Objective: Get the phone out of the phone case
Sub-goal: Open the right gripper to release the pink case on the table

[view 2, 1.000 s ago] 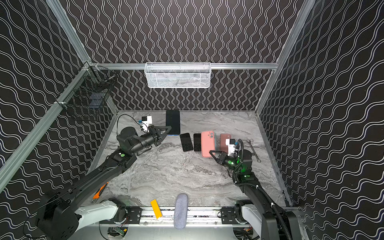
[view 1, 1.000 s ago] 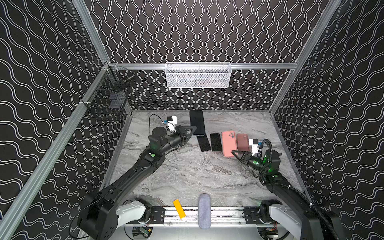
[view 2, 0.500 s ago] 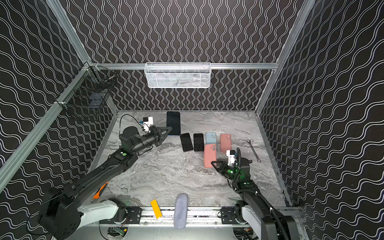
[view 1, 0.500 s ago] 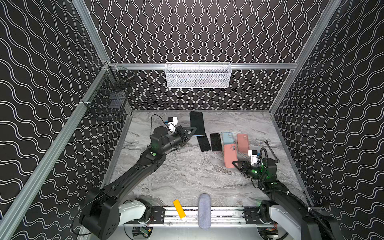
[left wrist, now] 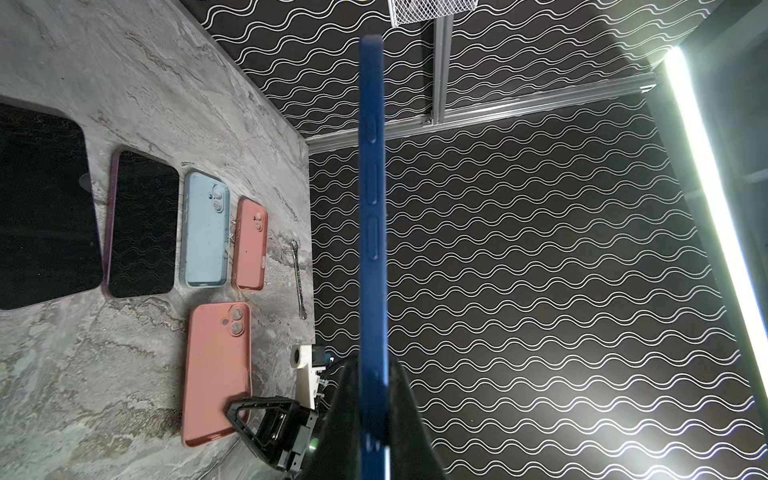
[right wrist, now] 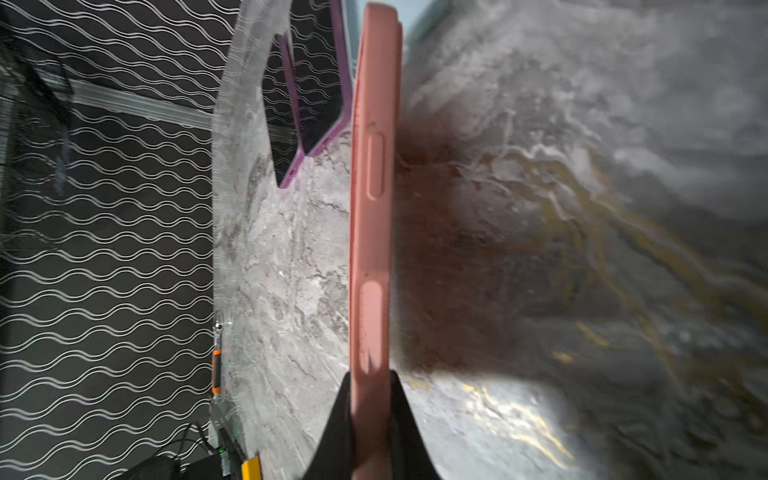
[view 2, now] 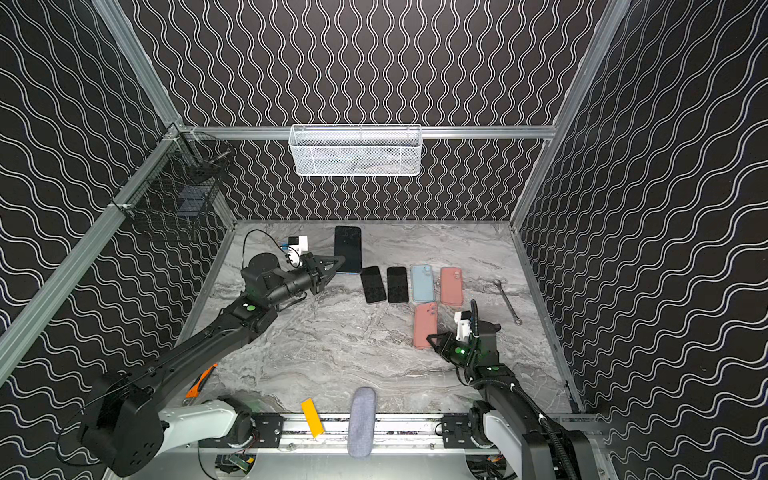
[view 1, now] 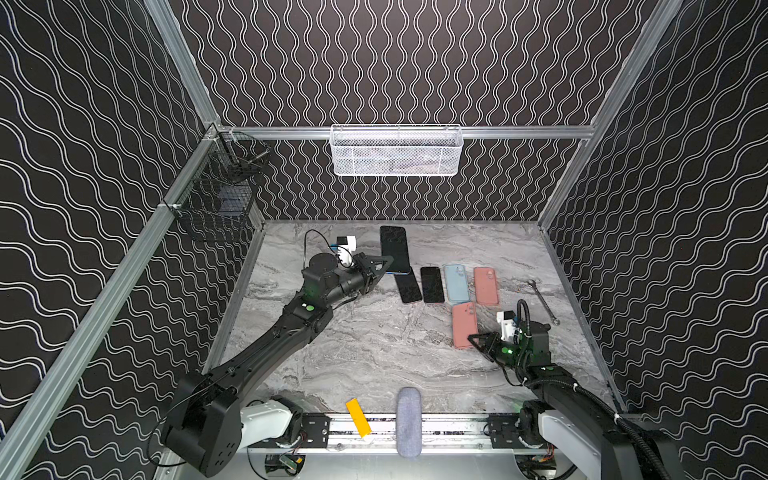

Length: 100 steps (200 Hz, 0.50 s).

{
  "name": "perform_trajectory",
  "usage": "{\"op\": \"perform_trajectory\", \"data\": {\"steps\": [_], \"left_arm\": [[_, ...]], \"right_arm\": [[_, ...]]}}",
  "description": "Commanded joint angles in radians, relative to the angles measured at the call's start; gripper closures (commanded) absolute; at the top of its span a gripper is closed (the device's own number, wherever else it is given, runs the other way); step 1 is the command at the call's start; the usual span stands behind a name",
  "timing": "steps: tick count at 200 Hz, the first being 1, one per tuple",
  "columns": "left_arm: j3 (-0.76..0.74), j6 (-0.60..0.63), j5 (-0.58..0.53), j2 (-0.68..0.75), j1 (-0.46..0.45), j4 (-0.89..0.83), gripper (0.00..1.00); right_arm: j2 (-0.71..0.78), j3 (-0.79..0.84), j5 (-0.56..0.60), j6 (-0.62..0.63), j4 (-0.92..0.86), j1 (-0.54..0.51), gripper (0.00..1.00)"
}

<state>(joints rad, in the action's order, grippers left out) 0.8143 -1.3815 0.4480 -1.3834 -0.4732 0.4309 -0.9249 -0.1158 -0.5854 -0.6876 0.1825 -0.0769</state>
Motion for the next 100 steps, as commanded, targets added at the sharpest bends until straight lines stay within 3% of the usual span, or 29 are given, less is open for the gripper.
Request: {"op": "perform_trajectory", "data": {"steps": [1,39,100], "left_arm": [[-0.001,0.017,0.005,-0.002,0.002,0.059,1.00],[-0.011,0.013,0.011,0.001,0.002,0.060,1.00],[-0.022,0.010,0.014,0.008,0.001,0.060,1.00]], "right_arm": [[-0.004,0.014,0.022,0.029,-0.009,0.000,0.88],[-0.023,0.019,0.026,0.044,-0.001,0.000,0.83],[0.006,-0.015,0.061,0.063,-0.065,0.000,0.67]]}}
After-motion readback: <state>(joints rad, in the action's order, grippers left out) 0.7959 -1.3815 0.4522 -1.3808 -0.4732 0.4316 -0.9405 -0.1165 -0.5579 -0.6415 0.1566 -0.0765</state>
